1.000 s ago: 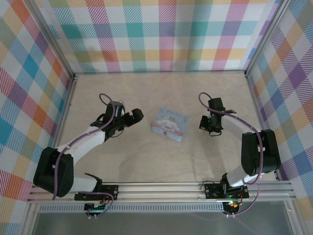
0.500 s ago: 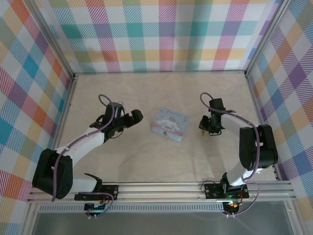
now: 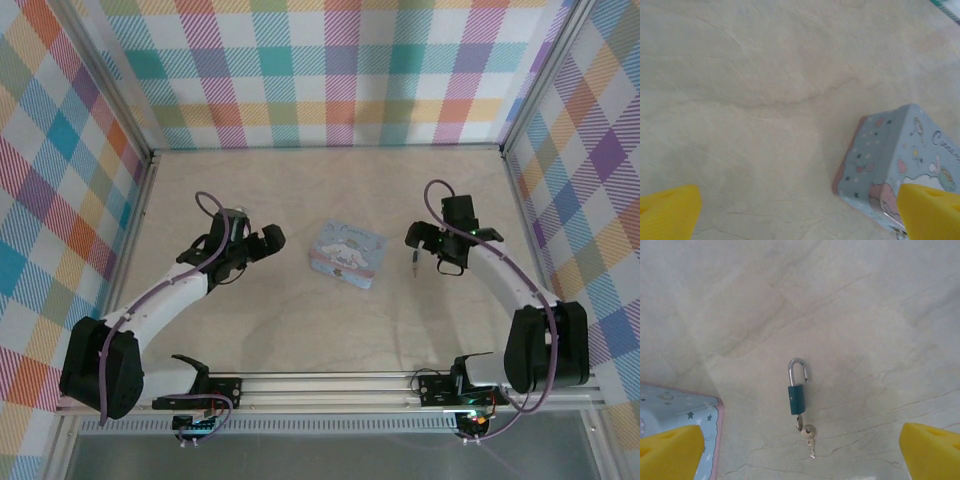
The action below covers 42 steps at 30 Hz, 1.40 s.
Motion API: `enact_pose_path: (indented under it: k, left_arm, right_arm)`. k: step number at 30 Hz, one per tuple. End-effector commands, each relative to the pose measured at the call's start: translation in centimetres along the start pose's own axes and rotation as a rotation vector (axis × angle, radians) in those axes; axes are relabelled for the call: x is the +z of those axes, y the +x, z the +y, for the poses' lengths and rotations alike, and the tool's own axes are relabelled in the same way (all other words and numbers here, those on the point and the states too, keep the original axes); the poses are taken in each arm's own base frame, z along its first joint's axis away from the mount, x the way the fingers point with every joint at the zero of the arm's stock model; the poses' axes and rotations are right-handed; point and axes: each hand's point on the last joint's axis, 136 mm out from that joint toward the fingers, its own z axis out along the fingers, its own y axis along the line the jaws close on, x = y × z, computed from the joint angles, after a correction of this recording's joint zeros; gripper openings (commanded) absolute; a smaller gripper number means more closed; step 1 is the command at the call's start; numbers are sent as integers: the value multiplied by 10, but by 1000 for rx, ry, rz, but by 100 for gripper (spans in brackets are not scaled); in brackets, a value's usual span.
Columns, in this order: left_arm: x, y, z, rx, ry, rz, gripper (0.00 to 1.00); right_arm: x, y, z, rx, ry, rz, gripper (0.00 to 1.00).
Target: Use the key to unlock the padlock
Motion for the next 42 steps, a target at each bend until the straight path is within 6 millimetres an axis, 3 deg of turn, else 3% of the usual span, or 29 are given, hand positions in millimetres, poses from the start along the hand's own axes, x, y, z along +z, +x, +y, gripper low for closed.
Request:
enact_pose_path:
  k: [1,8,11,17,20,26,31,35,37,39,42]
  left_arm:
    - [-22,-30,15,97,-137,-87,100]
    - [-35,-70,37,296,-328,-232,100]
    - [-32,-84,59,398,-455,-356,100]
    - [-3,-92,105,334,-519,-427,100]
    - [9,-95,110,341,-482,-466,100]
    - [12,-109,108,299,-381,-525,100]
    - [15,-109,127,242,-417,-458,100]
    - [24,-88,144,258,-464,-387,100]
    - [33,-79,144,292,-418,-422,100]
    - [42,-76,142,319,-379,-444,100]
    - [41,-71,139,331,-337,-481,100]
  right_arm:
    - [-10,-10,-17,-18,86,-66,100]
    - [-34,-50,-31,-84,157,-364,100]
    - [-35,-56,-46,-151,206,-551,100]
    - [-9,-46,-57,-258,253,-639,100]
    - [2,-44,-54,-274,231,-672,100]
    - [10,-55,-32,-323,136,-710,100]
    - [23,-51,-18,-357,37,-764,100]
    - [31,-46,-17,-350,-27,-708,100]
    - [39,-49,-20,-354,-19,-734,100]
    - [46,-47,-22,-335,-21,-653,100]
    - [45,-50,-25,-325,-15,-659,100]
